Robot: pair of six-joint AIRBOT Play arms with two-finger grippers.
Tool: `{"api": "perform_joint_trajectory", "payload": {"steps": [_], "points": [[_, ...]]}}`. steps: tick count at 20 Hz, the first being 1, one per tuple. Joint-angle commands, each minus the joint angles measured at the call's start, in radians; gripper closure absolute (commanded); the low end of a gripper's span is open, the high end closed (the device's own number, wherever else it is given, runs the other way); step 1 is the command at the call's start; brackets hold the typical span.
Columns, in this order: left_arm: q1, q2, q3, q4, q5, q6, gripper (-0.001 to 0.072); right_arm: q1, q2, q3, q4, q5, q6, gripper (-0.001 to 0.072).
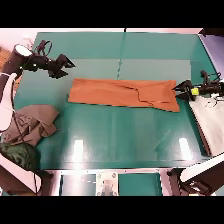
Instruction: Fold the shirts.
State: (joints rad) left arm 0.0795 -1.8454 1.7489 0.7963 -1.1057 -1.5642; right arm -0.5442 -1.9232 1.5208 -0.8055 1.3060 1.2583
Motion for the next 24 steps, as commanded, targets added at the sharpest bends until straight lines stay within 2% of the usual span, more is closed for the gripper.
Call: {"api": "perform_joint_trajectory", "payload": {"steps": [1, 2, 3, 4, 6, 11, 14, 19, 21, 24], "points": [[-0.008, -0.001, 0.003, -0.085, -0.063, 0.055, 0.0159, 0.042, -0.05, 0.0, 0.081, 0.023, -0.089, 0.0106], [-0.023, -0.001, 0.003, -0.09, -0.064, 0.066, 0.0374, 0.063, -0.058, 0.015, 0.081, 0.022, -0.089, 0.0113], [-0.041, -0.001, 0.003, -0.092, -0.062, 0.09, 0.0508, 0.08, -0.064, 0.034, 0.08, 0.022, -0.089, 0.0287], [-0.066, -0.001, 0.003, -0.092, -0.056, 0.101, 0.0642, 0.093, -0.065, 0.057, 0.08, 0.022, -0.089, 0.0507], [-0.122, -0.001, 0.003, -0.089, -0.024, 0.11, 0.0682, 0.103, -0.064, 0.126, 0.08, 0.032, -0.072, 0.0695], [-0.333, -0.029, -0.002, -0.062, 0.087, 0.132, 0.0682, 0.115, -0.038, 0.369, 0.054, 0.257, 0.039, 0.0697], [-0.515, -0.099, -0.002, -0.057, 0.244, 0.13, 0.0682, 0.163, 0.047, 0.46, 0.055, 0.358, 0.071, 0.0697], [-0.702, -0.199, 0.003, -0.076, 0.496, 0.068, 0.0682, 0.29, 0.218, 0.484, 0.055, 0.404, 0.126, 0.0696], [-0.724, -0.231, 0.01, -0.1, 0.526, 0.058, 0.0682, 0.336, 0.256, 0.484, 0.055, 0.405, 0.127, 0.0696], [-0.724, -0.257, 0.013, -0.124, 0.491, 0.045, 0.0682, 0.389, 0.275, 0.484, 0.054, 0.404, 0.126, 0.0696]]}}
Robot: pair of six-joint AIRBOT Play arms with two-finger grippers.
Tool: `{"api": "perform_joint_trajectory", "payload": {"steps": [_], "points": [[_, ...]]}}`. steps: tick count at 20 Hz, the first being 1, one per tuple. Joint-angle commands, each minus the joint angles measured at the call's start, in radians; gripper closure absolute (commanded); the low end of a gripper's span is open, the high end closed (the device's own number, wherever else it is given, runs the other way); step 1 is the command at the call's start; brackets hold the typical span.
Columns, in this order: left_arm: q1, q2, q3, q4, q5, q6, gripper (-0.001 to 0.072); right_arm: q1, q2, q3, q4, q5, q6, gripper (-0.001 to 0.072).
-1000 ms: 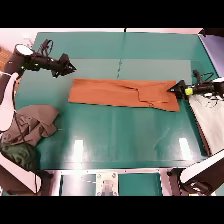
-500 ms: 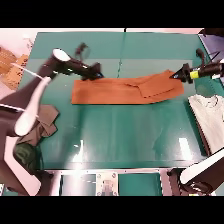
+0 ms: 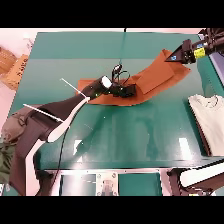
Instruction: Fold the shirts.
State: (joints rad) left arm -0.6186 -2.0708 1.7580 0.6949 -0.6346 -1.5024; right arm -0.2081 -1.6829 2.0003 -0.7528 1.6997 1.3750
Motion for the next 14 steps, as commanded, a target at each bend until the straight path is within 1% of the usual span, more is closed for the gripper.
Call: {"api": "perform_joint_trajectory", "payload": {"steps": [1, 2, 3, 4, 5, 7, 8, 9, 11, 12, 14], "points": [[-0.02, -0.03, 0.005, -0.024, -0.001, -0.008, 0.0681, 0.065, 0.034, 0.005, 0.0, 0.01, 0.01, 0.0696], [-0.004, -0.03, 0.026, -0.022, -0.055, -0.006, 0.0682, 0.074, 0.033, 0.005, 0.0, 0.009, 0.01, 0.0696], [0.023, -0.03, 0.06, -0.021, -0.135, 0.013, 0.0681, 0.082, 0.033, 0.005, 0.0, 0.003, 0.016, 0.0696], [0.057, -0.03, 0.103, -0.019, -0.234, 0.051, 0.0682, 0.09, 0.033, 0.005, 0.001, -0.002, 0.031, 0.0696], [0.098, -0.03, 0.155, -0.008, -0.349, 0.072, 0.0682, 0.099, 0.033, 0.005, 0.002, -0.01, 0.045, 0.0696], [0.196, -0.03, 0.284, 0.085, -0.591, 0.064, 0.0682, 0.132, 0.033, 0.005, 0.002, -0.049, 0.083, 0.0696], [0.252, -0.029, 0.348, 0.161, -0.703, 0.043, 0.0683, 0.158, 0.033, 0.005, 0.002, -0.078, 0.1, 0.0696], [0.305, -0.016, 0.379, 0.221, -0.786, 0.033, 0.0682, 0.193, 0.033, 0.005, 0.001, -0.114, 0.114, 0.0696], [0.425, 0.047, 0.366, 0.335, -0.879, 0.033, 0.0682, 0.286, 0.023, 0.004, 0.0, -0.208, 0.138, 0.0696], [0.48, 0.072, 0.356, 0.363, -0.904, 0.033, 0.0682, 0.34, 0.01, 0.004, 0.001, -0.264, 0.144, 0.0696], [0.585, 0.112, 0.345, 0.367, -0.945, 0.035, 0.0681, 0.473, -0.049, 0.004, 0.001, -0.387, 0.156, 0.0695]]}}
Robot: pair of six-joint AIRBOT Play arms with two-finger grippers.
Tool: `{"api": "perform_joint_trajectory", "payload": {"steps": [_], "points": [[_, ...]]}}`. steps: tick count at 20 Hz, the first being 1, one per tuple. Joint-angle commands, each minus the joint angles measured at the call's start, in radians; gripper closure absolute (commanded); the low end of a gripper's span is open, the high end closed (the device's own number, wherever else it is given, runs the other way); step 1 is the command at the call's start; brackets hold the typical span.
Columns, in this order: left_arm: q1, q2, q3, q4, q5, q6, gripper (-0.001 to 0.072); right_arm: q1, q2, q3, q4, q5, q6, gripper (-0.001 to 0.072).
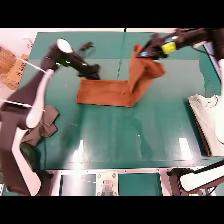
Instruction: Fold the shirts.
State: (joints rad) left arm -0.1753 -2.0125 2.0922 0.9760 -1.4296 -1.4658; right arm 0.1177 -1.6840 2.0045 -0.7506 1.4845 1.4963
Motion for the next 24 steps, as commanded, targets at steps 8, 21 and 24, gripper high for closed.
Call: {"api": "perform_joint_trajectory", "payload": {"steps": [8, 21, 24], "points": [[0.351, 0.081, 0.011, 0.079, -0.195, 0.065, 0.0681, 0.525, -0.354, 0.0, 0.077, -0.798, 0.067, 0.0377], [0.352, 0.081, 0.011, 0.08, -0.202, 0.09, 0.0682, -0.077, -0.211, -0.204, -0.251, -0.103, 0.202, 0.0123], [0.351, 0.081, 0.011, 0.081, -0.202, 0.088, 0.0682, -0.037, -0.237, -0.376, -0.109, -0.264, 0.128, 0.0123]]}}
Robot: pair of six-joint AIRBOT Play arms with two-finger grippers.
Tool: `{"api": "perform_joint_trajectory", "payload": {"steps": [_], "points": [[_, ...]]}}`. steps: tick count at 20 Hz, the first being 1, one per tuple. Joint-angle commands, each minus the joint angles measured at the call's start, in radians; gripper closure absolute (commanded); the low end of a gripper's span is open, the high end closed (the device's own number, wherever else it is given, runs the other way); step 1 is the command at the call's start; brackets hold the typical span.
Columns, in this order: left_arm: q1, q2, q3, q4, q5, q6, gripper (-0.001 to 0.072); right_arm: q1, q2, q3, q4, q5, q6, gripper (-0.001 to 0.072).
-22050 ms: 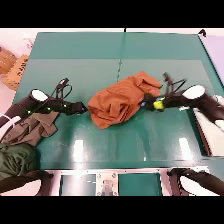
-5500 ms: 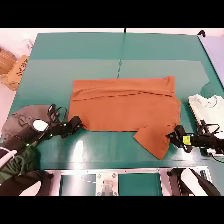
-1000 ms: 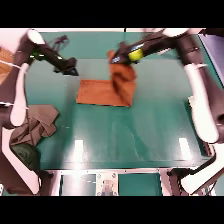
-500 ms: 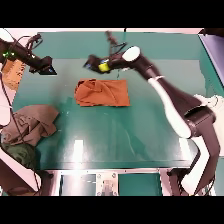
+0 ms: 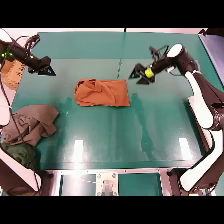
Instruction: Fold the shirts.
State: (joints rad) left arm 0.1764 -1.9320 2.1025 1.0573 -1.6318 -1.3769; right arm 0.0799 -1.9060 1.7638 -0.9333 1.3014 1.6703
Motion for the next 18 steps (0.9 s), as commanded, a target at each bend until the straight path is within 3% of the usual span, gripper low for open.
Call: {"api": "perform_joint_trajectory", "payload": {"steps": [1, 5, 6, 8, 9, 14, 18], "points": [[0.0, 0.0, 0.001, 0.0, 0.0, 0.0, 0.0682, 0.019, -0.033, -0.167, 0.134, -0.121, -0.077, 0.0123], [0.0, 0.0, 0.001, 0.002, -0.002, 0.002, 0.0682, 0.079, -0.122, -0.184, 0.315, -0.167, -0.168, 0.0132], [0.0, 0.0, 0.001, 0.002, -0.004, 0.003, 0.0682, 0.085, -0.124, -0.183, 0.363, -0.179, -0.196, 0.0227], [0.0, 0.0, 0.001, 0.002, -0.005, 0.003, 0.0681, 0.086, -0.122, -0.143, 0.431, -0.165, -0.216, 0.0619], [0.0, 0.0, 0.001, 0.002, -0.005, 0.003, 0.0682, 0.08, -0.116, -0.101, 0.435, -0.143, -0.216, 0.0694], [0.0, 0.0, 0.001, 0.002, -0.016, 0.003, 0.0681, -0.026, 0.049, 0.18, 0.422, -0.06, -0.166, 0.0696], [0.0, 0.0, 0.001, 0.002, -0.031, 0.002, 0.0682, -0.233, 0.215, 0.285, 0.306, -0.051, -0.026, 0.0697]]}}
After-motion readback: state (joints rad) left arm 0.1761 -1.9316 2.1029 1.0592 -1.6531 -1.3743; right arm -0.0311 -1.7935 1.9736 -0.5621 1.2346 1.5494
